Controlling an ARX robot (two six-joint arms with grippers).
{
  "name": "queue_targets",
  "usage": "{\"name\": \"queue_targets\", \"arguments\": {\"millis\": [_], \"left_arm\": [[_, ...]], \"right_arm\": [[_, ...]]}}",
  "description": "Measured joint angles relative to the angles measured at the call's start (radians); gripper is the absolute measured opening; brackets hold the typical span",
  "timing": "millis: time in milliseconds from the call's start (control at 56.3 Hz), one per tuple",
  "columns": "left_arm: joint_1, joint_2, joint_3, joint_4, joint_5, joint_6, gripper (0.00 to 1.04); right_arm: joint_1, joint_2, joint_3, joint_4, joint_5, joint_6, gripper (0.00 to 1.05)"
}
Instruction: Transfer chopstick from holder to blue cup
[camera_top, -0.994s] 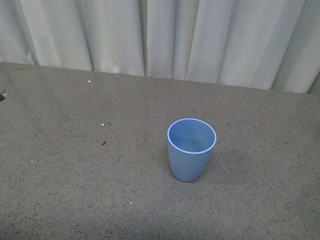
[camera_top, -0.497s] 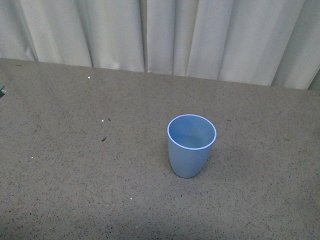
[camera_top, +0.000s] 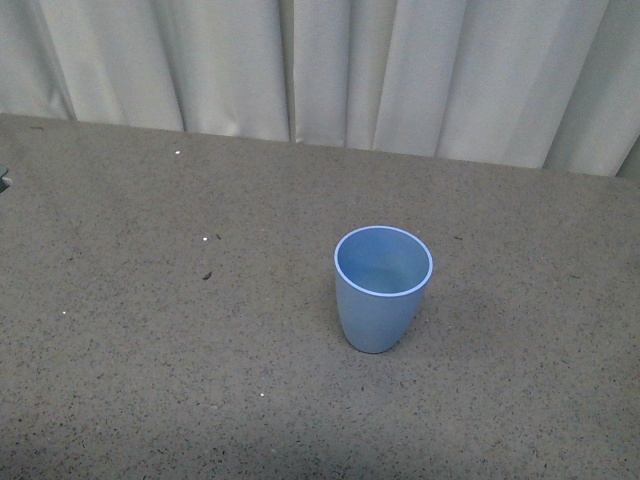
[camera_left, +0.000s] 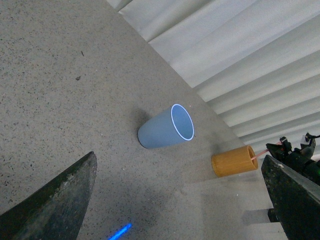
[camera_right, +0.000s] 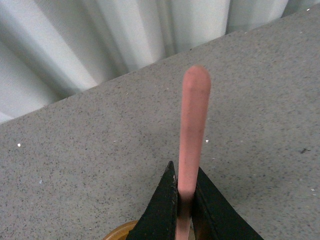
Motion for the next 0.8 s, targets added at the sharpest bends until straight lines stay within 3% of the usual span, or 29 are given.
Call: {"name": "queue_targets", "arguments": {"millis": [302, 497, 586, 799], "left_arm": [[0.000, 0.000, 0.000, 0.000, 0.000, 0.000, 0.98], [0.000, 0.000, 0.000, 0.000, 0.000, 0.000, 0.98], [0.000, 0.000, 0.000, 0.000, 0.000, 0.000, 0.98], [0.000, 0.000, 0.000, 0.000, 0.000, 0.000, 0.98]], "right_arm": [[-0.040, -0.221, 0.040, -0.082, -0.061, -0.060, 0.03], [-0.013, -0.444, 0.078, -0.095, -0.110, -0.053, 0.03], [0.059, -0.532, 0.058, -0.066, -0.093, -0.027, 0.03], [0.388, -0.550, -0.073, 0.090, 0.060, 0.044, 0.03]]}}
